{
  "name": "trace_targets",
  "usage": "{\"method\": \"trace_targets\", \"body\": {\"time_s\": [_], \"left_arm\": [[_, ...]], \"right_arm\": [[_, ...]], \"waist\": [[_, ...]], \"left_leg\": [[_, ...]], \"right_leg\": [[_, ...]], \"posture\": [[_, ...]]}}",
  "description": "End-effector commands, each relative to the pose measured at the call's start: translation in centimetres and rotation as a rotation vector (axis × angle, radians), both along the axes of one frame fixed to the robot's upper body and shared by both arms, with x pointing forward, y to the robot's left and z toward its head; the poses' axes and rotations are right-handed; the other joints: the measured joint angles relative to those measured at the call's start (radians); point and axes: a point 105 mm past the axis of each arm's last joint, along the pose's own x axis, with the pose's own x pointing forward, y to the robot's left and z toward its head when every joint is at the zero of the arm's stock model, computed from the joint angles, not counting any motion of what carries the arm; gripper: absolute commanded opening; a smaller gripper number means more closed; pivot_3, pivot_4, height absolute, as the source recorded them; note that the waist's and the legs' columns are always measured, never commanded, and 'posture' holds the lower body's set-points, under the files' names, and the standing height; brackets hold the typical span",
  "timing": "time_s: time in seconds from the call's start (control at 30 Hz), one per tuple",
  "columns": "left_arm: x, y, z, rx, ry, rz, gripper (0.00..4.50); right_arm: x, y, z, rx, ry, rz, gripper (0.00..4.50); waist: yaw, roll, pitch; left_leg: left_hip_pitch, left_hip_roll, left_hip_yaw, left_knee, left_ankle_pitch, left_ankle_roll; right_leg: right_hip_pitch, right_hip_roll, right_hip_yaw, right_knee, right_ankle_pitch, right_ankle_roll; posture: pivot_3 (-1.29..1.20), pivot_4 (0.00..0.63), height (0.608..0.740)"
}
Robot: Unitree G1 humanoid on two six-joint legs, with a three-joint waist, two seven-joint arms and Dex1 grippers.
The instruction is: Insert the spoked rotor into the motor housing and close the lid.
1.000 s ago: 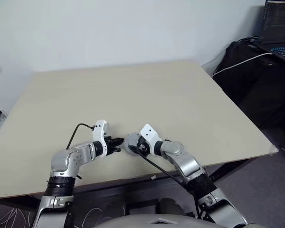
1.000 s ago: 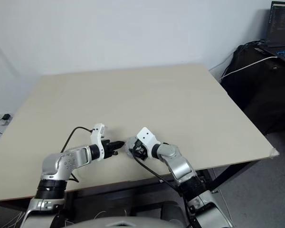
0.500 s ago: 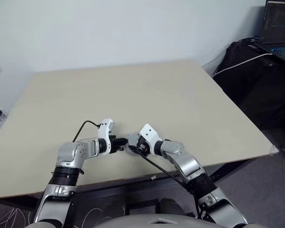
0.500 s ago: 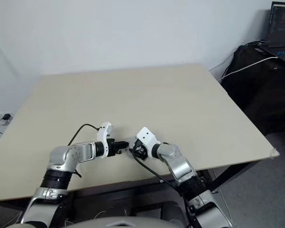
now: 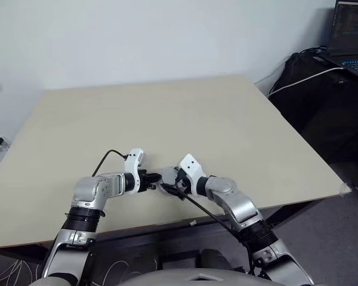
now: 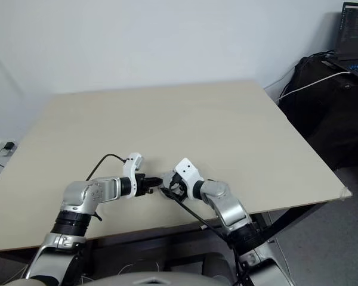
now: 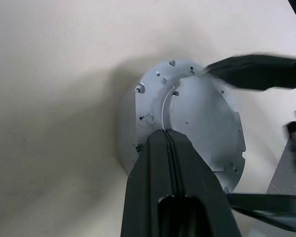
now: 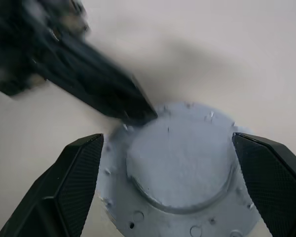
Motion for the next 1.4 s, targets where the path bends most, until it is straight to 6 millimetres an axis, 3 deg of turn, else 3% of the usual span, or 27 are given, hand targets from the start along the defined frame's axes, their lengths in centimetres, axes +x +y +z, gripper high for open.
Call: {"method": "trace_targets", "body": {"time_s": [0.03, 0.17, 0.3, 0.67, 0.9, 1.4], "left_arm": [[-0.6, -1.0, -0.5, -0.006, 0.030, -0.042, 0.00], [-0.7, -1.1, -0.5, -0.008, 0.030, -0.046, 0.00], [-0.6, -1.2, -0.6, -0.007, 0.027, -0.051, 0.00], [-0.7, -1.3, -0.7, -0.009, 0.027, -0.054, 0.00], [-0.9, -1.2, -0.6, -0.014, 0.027, -0.054, 0.00], [-0.9, -1.2, -0.5, -0.015, 0.023, -0.057, 0.00]], "right_arm": [[0.3, -1.3, 3.5, 0.054, -0.105, -0.032, 4.47], [0.9, -4.2, 3.5, 0.038, -0.088, -0.158, 4.47], [0.6, -6.4, 1.6, 0.037, 0.057, -0.292, 4.47], [-0.7, -4.3, 0.9, 0.366, 0.580, -0.416, 4.47], [-0.1, -4.7, -0.4, 0.369, 0.679, -0.501, 4.47], [-0.8, -3.7, -1.6, 0.419, 0.857, -0.470, 4.47]], "waist": [[0.003, 0.000, 0.000], [0.008, 0.000, 0.000], [0.013, 0.000, 0.000], [0.023, 0.000, 0.000], [0.022, 0.001, 0.000], [0.019, 0.002, -0.001]], "left_leg": [[0.000, 0.000, 0.000, 0.000, 0.000, 0.000], [-0.001, 0.000, 0.000, 0.000, 0.000, 0.001], [-0.001, 0.000, 0.000, 0.000, 0.000, 0.001], [-0.002, 0.000, 0.000, 0.000, -0.001, 0.002], [-0.002, -0.001, 0.001, -0.001, -0.001, 0.002], [-0.002, 0.000, 0.001, -0.001, -0.001, 0.002]], "right_leg": [[0.000, 0.000, 0.000, 0.000, 0.000, 0.000], [0.000, 0.000, 0.000, -0.002, 0.000, 0.001], [0.000, 0.000, 0.000, -0.003, 0.000, 0.000], [-0.001, 0.000, 0.000, -0.003, 0.003, -0.004], [-0.001, 0.000, 0.000, -0.003, 0.003, -0.004], [-0.001, 0.000, 0.000, -0.003, 0.004, -0.004]], "posture": [[0.00, 0.000, 0.740], [0.00, 0.000, 0.740], [0.00, 0.000, 0.740], [0.00, 0.000, 0.740], [0.00, 0.000, 0.740], [0.00, 0.000, 0.740]]}}
